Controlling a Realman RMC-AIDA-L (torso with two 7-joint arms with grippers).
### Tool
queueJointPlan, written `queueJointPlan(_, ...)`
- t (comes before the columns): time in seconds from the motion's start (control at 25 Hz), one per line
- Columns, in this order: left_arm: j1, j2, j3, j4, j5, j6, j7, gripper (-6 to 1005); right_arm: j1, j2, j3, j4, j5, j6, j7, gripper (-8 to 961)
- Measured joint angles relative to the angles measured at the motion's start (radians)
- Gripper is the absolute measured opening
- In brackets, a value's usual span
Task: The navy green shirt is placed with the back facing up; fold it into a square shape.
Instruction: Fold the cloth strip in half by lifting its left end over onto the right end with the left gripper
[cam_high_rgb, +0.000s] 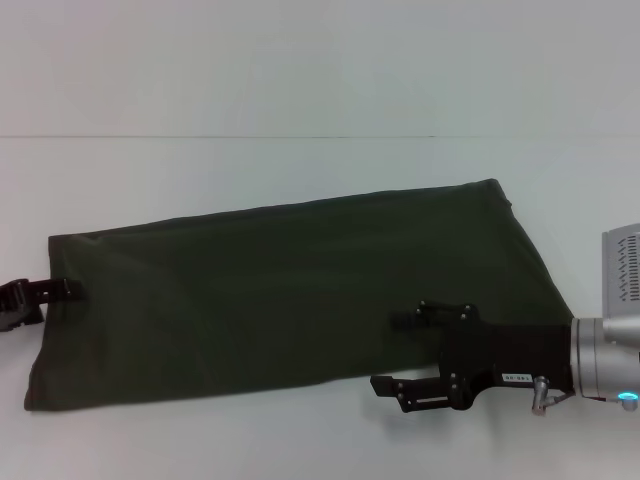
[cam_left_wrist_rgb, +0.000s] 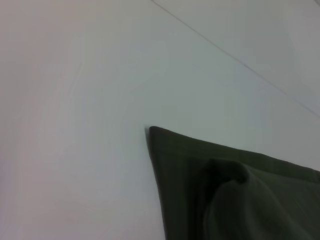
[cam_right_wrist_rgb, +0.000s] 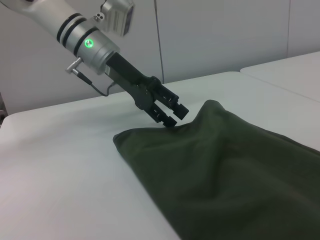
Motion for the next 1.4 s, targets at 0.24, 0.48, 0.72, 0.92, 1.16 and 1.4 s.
queueJointPlan(0.24, 0.002, 0.000, 0.000, 0.001, 0.000, -0.011, 0.000, 849, 0.001, 0.000, 0.000, 0.001, 0.000, 0.001, 0.000, 915)
queueJointPlan(0.48, 0.004, -0.001, 0.000, 0.001, 0.000, -0.022, 0.000, 849, 0.001, 0.000, 0.000, 0.001, 0.001, 0.002, 0.000, 915)
queueJointPlan(0.72, 0.004, -0.001, 0.000, -0.001, 0.000, -0.029, 0.000, 848, 0.002, 0.000, 0.000, 0.001, 0.002, 0.002, 0.000, 915)
queueJointPlan(0.92, 0.004, -0.002, 0.000, -0.001, 0.000, -0.029, 0.000, 847, 0.003, 0.000, 0.000, 0.001, 0.002, 0.003, 0.001, 915)
queueJointPlan(1.16, 0.000, -0.010, 0.000, -0.001, 0.000, -0.023, 0.000, 846, 0.003, 0.000, 0.000, 0.001, 0.001, 0.003, 0.001, 915)
queueJointPlan(1.4, -0.007, -0.017, 0.028, -0.001, -0.002, -0.026, -0.005, 845, 0.003, 0.000, 0.000, 0.001, 0.000, 0.003, 0.003, 916)
